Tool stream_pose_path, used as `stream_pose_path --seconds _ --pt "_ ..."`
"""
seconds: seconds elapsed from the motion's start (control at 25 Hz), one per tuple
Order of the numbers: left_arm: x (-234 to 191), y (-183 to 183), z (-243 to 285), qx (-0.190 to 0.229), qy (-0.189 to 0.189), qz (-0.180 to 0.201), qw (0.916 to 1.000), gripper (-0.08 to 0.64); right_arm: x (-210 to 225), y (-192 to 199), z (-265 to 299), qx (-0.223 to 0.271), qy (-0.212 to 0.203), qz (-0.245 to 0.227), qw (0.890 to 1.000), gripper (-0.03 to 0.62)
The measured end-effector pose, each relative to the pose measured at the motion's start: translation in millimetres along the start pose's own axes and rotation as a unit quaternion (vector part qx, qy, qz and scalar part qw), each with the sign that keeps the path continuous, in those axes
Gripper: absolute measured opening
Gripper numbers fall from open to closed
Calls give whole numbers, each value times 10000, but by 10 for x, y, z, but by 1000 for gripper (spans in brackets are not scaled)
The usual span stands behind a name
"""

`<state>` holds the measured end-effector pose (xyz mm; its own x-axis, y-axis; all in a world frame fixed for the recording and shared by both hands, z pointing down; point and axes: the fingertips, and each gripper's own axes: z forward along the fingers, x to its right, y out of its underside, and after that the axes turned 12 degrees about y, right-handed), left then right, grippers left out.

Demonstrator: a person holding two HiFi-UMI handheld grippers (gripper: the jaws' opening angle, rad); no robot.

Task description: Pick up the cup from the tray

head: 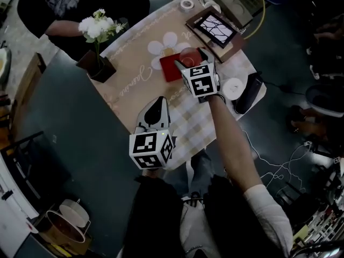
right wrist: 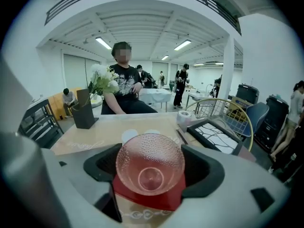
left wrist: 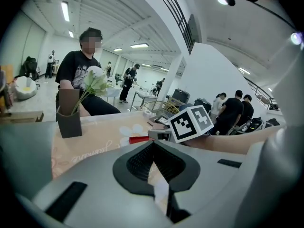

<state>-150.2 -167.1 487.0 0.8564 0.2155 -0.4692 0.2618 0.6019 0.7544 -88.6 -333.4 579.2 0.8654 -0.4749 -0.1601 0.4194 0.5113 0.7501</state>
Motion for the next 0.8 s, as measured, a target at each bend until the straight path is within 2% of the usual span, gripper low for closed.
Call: stream_pose_path --seconds 0.2,0.4,0.56,0.8 --pt "-81 -45 -15 80 -76 -79 9999 6 -72 -91 -95 148 -110 -322 9993 394" --pt "-106 -87 -31 191 -114 -178 9996 6 -212 -132 -502 502 -331 -649 9961 394" --pt "-36 -104 -11 281 -59 -338 9990 6 -300 45 -847 422 -509 -629 9958 393" --pt "139 -120 15 258 114 -245 9993 6 -391 378 -1196 209 -650 -819 9943 393"
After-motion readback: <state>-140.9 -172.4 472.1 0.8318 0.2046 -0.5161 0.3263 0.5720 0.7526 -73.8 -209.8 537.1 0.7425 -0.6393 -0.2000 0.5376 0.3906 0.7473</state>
